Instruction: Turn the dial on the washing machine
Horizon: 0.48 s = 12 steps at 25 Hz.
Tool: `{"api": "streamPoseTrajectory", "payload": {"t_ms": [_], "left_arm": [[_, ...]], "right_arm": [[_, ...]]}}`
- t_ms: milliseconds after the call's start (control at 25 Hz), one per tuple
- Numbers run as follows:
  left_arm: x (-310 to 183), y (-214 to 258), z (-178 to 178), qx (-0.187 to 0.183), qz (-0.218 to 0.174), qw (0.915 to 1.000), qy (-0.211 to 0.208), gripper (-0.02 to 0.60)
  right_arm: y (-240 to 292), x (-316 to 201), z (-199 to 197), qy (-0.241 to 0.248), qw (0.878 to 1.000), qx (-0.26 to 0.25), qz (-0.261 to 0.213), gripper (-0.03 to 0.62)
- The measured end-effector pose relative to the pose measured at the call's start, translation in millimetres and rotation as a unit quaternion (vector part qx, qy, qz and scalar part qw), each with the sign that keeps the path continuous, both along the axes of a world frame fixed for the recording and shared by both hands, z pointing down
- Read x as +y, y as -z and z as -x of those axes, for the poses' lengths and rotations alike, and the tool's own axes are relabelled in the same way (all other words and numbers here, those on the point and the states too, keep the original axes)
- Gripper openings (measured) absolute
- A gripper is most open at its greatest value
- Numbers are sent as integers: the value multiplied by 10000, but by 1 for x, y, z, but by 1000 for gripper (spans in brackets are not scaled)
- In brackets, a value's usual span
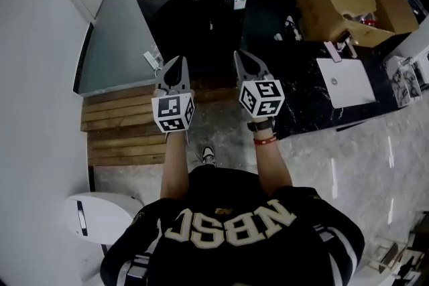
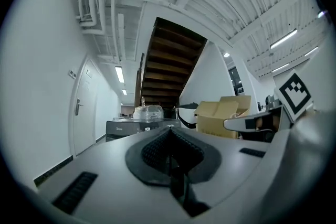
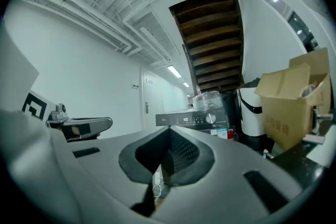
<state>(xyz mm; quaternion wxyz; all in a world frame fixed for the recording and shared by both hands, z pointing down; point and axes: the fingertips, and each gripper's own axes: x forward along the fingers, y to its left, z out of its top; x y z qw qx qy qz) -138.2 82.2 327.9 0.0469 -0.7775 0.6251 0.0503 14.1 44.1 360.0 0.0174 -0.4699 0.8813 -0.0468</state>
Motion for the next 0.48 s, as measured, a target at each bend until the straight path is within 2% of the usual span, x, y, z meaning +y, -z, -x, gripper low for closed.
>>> {"api": "streamPoseTrajectory", "payload": {"t_ms": [240, 480], "left_arm": [[-75, -7, 37, 78, 133, 9996, -253, 14], [-128, -22, 47, 232, 299, 9981, -482, 14]], "right_arm": [[-4, -71, 60, 53, 9998, 168, 59, 6], [-13, -121, 64, -225, 9991, 319, 188, 6]]}}
